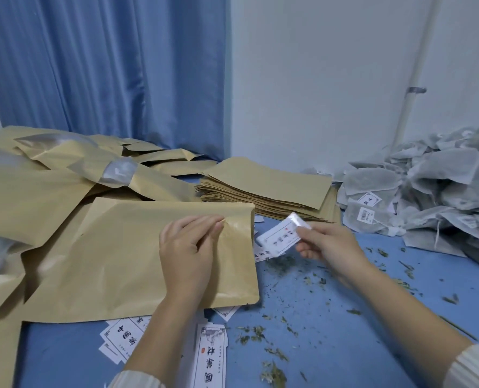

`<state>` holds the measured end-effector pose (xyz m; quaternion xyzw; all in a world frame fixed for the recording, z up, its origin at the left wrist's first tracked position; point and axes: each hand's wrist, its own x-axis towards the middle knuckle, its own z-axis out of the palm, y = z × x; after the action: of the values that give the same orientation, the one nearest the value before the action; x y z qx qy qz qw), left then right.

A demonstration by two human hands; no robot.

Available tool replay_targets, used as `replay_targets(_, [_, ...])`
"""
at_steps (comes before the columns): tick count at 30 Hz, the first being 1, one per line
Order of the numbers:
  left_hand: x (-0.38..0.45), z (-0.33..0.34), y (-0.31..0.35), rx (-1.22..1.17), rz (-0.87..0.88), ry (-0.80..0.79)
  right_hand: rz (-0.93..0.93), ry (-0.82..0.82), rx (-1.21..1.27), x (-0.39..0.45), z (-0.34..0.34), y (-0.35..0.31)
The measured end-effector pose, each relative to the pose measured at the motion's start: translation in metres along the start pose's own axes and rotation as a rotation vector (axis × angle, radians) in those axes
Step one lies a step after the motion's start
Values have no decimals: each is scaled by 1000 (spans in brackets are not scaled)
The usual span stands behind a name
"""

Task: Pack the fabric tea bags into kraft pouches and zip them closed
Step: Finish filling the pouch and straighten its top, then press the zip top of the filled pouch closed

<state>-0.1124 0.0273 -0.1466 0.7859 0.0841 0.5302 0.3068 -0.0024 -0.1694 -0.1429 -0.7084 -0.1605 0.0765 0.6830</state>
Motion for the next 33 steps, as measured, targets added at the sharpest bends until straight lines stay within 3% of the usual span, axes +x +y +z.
replay_targets(4, [-2,2,10,-99,33,-34,-17,-162,-109,-10,31,-11])
replay_targets(7, [-7,5,28,-240,60,-147,-96,-105,-189,-8,50,-17])
replay_targets(11, [-12,9,54,-457,21,-294,15,-33,-78,-7,47,-24])
replay_targets(14, [-15,7,67,-378,71,-445,27,84,-44,-15,33,-37])
replay_targets(20, [-21,-3,87,-150,358,-674,44,176,-114,-23,-4,-80])
replay_targets(23, [-16,5,100,-66,432,-634,82,68,-331,-27,-10,-99])
replay_targets(26, [-4,16,114,-156,367,-542,28,6,-530,-37,-15,-128])
replay_targets(30, [14,21,134,-393,334,-566,-178,-44,-928,-51,-44,-168])
replay_targets(33, [35,18,152,-524,138,-502,-432,66,-981,-66,-73,-194])
